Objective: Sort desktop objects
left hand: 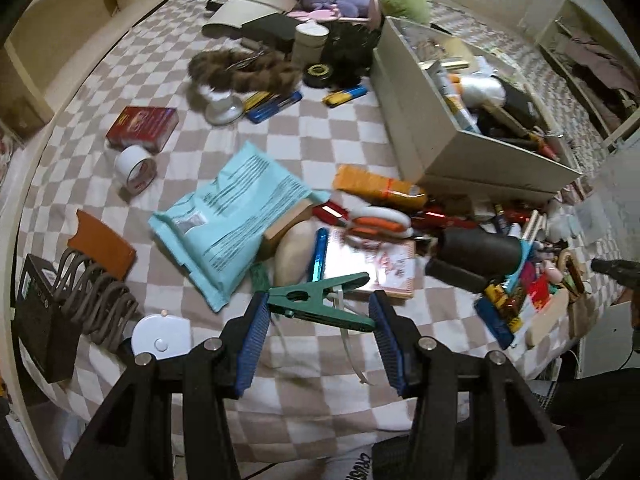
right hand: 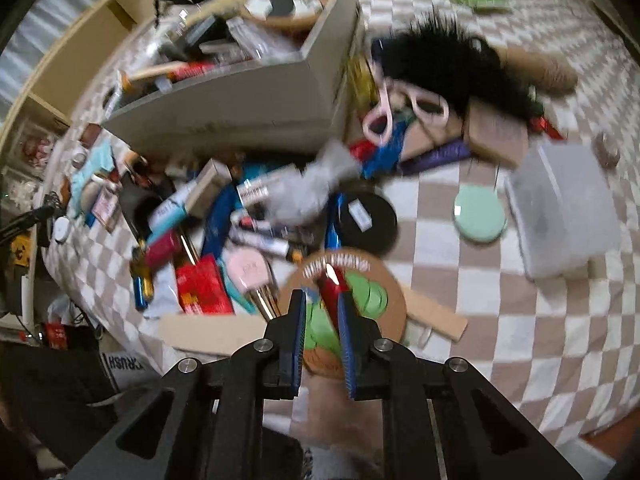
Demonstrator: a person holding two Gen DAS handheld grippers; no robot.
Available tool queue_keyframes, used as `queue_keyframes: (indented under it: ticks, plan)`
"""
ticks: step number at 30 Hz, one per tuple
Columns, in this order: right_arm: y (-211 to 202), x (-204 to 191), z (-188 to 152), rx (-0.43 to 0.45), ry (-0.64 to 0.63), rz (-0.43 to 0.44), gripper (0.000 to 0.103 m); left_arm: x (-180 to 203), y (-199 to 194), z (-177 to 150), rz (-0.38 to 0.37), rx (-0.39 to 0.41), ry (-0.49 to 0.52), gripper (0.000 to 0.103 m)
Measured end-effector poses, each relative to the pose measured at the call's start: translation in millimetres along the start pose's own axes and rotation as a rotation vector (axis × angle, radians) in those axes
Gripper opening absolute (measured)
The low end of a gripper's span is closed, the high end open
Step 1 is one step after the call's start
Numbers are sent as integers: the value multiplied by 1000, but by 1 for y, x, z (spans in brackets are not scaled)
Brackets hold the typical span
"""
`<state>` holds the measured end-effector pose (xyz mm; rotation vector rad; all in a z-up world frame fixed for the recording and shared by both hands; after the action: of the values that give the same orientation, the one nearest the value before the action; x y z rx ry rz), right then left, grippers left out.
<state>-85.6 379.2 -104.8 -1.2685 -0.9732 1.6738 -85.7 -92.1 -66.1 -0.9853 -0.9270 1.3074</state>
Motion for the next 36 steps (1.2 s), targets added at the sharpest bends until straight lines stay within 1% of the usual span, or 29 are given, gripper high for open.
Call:
queue_keyframes:
  ticks: [4, 9, 10, 13, 16, 20, 22, 23, 25, 26, 27, 29, 33, 36]
  plan:
    - [2, 13, -10, -67, 106, 100, 17, 10, -4, 0, -20, 7, 23, 51]
    - [18, 26, -25, -156, 182, 185, 17, 20, -4, 1, -37, 4, 47, 51]
    - [22, 27, -27, -171, 191, 190, 17, 21, -4, 1, -39, 2, 49, 51]
    - [28, 32, -28, -197, 211, 164, 17, 22, -3, 1, -39, -1, 50, 51]
    - [27, 41, -25, -190, 230, 121, 17, 22, -2, 1, -37, -4, 50, 51]
    - [19, 54, -19, -128, 254, 51, 17, 22, 1, 0, -34, -10, 51, 51]
    - [15, 59, -16, -94, 268, 31, 17, 23, 2, 0, -33, -13, 52, 51]
    - [13, 60, -15, -77, 269, 18, 19, 24, 2, 0, -33, -14, 54, 51]
    - [8, 59, -14, -43, 257, -18, 53, 25, 2, 0, -33, -15, 58, 51]
    - [6, 57, -13, -29, 252, -34, 88, 26, 2, 0, -34, -15, 62, 51]
    - [4, 55, -13, -19, 248, -47, 97, 27, 2, 0, -34, -15, 65, 51]
    - [3, 51, -11, -15, 232, -61, 97, 29, 2, 0, -34, -16, 69, 51]
    - [9, 38, -7, -35, 189, -95, 97, 30, 3, -1, -32, -20, 76, 51]
    - [15, 31, -4, -54, 194, -106, 97, 31, 3, -1, -31, -22, 78, 51]
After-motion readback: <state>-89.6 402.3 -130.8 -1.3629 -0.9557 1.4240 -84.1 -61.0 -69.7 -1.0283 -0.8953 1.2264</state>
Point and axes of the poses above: each gripper's, at about its wrist camera, not at the fingertips, and y roughly the way its jaws point, x to its right, z to its top, the point moved 1 cm from there along y, roughly the way its jaws point, and after that the axes turned 7 degrees about z, right-handed, at the moved point
